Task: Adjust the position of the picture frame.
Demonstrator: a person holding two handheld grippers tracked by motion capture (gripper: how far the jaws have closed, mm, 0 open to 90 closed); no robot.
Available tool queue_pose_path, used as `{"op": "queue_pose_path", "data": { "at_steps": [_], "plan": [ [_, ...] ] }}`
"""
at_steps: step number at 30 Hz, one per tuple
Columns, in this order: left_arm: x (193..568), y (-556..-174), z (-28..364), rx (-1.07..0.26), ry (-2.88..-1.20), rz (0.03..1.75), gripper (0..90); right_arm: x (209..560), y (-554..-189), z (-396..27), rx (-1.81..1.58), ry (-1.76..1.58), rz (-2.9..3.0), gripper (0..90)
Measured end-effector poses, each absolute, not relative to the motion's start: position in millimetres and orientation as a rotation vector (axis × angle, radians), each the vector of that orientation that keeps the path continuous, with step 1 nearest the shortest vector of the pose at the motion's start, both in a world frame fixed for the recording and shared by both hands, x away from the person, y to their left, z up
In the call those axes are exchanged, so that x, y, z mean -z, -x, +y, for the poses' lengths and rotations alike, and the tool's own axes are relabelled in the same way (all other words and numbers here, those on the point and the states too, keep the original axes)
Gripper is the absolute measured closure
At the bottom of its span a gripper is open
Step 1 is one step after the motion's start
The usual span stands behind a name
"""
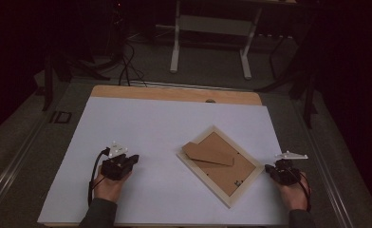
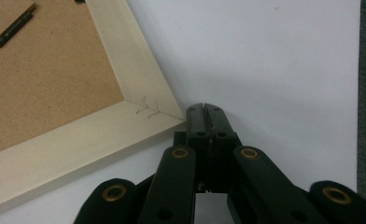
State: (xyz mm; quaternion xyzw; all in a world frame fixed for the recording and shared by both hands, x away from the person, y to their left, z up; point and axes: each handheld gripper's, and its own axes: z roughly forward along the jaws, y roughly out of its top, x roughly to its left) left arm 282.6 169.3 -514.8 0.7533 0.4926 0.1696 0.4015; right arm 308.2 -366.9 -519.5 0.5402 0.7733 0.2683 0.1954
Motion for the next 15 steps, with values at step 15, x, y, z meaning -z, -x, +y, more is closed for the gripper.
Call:
{"op": "queue_pose_path", "data": {
  "at_steps": [15],
  "plan": [
    [518,-302,129,-0.388,-1.956,1.184,90.0,523,-308,-370,-0.827,-1.571,2.115,89.8]
  ]
}}
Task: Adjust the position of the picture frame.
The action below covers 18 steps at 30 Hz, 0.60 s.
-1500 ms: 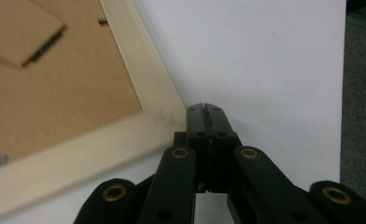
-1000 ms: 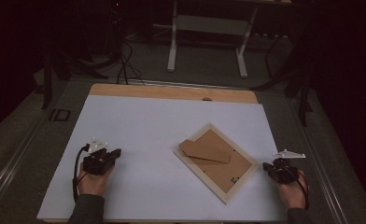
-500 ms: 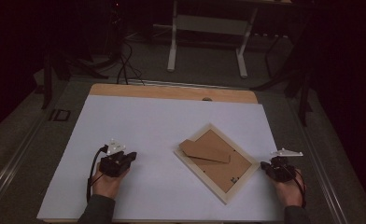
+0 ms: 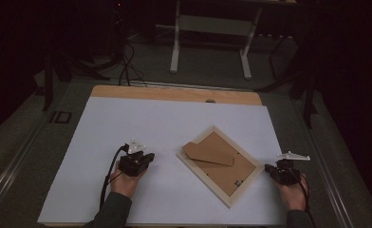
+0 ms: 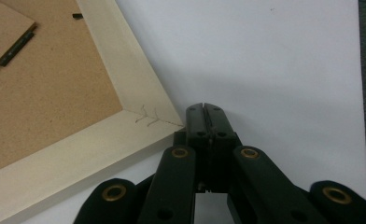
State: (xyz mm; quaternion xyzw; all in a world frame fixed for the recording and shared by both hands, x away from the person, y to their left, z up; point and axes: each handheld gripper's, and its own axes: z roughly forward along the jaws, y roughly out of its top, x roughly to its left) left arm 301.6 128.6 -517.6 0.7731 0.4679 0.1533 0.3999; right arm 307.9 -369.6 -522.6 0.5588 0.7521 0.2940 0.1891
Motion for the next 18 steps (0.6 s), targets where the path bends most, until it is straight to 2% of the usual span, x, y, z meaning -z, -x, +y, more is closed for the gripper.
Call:
{"op": "queue_pose_path", "data": {
  "at_steps": [18],
  "plan": [
    [528,-308,74,-0.324,-2.044,1.092,90.0,522,-306,-365,-0.805,-1.599,2.084,89.8]
  ]
}}
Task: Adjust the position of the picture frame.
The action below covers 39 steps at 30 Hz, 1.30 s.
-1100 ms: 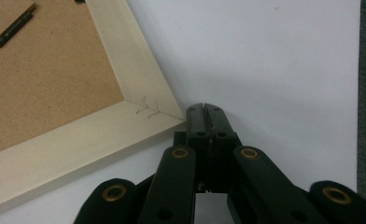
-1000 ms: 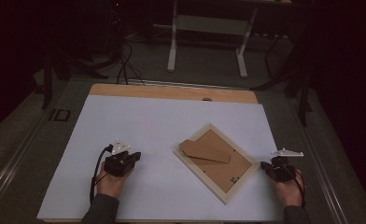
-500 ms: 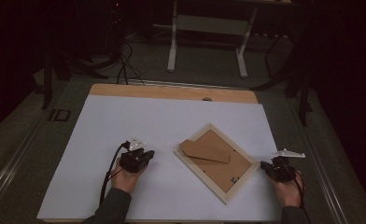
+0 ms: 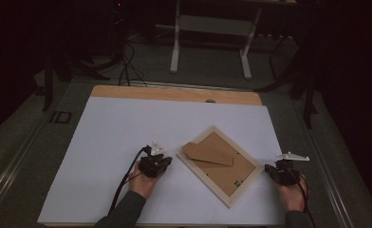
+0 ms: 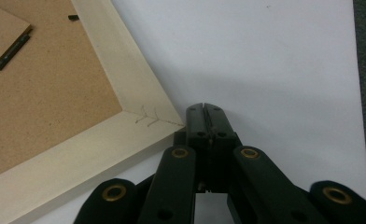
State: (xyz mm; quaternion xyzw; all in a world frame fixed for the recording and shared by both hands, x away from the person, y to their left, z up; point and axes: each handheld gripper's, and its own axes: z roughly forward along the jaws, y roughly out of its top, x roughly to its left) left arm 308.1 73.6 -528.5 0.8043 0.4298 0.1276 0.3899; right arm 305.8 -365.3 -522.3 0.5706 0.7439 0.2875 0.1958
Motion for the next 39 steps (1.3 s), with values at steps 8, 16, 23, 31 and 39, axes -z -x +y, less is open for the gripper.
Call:
{"op": "queue_pose_path", "data": {
  "at_steps": [8,16,23,31,39],
  "plan": [
    [534,-308,54,-0.32,-2.088,1.055,90.0,523,-304,-363,-0.811,-1.617,2.057,89.8],
    [536,-307,41,-0.3,-2.117,1.019,90.0,524,-304,-358,-0.818,-1.65,2.024,89.8],
    [536,-305,39,-0.308,-2.133,1.005,90.0,524,-305,-351,-0.803,-1.642,2.022,89.7],
    [534,-311,49,-0.335,-2.101,1.046,90.0,519,-299,-355,-0.792,-1.666,2.055,88.4],
    [527,-331,73,-0.368,-2.042,1.133,90.0,518,-295,-351,-0.764,-1.639,2.123,89.8]
  ]
}}
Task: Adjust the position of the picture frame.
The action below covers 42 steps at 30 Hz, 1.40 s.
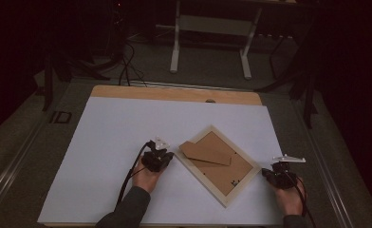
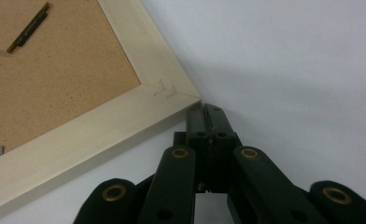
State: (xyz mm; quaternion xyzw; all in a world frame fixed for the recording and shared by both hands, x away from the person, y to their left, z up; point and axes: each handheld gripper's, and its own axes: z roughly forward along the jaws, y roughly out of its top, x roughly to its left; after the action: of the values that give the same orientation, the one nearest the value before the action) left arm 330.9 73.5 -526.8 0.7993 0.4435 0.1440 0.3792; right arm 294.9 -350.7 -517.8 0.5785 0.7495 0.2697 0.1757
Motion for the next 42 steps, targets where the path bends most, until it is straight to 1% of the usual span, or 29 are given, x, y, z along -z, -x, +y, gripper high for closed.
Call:
{"op": "queue_pose_path", "data": {
  "at_steps": [5,14,20,42],
  "plan": [
    [525,-344,76,-0.367,-2.046,1.13,90.0,518,-296,-350,-0.772,-1.637,2.124,89.8],
    [531,-356,72,-0.358,-2.07,1.123,90.0,519,-296,-346,-0.781,-1.625,2.136,89.9],
    [533,-355,70,-0.366,-2.097,1.117,90.0,519,-296,-341,-0.81,-1.624,2.162,89.9],
    [534,-350,70,-0.373,-2.117,1.099,90.0,520,-297,-327,-0.848,-1.589,2.211,89.9]
  ]
}}
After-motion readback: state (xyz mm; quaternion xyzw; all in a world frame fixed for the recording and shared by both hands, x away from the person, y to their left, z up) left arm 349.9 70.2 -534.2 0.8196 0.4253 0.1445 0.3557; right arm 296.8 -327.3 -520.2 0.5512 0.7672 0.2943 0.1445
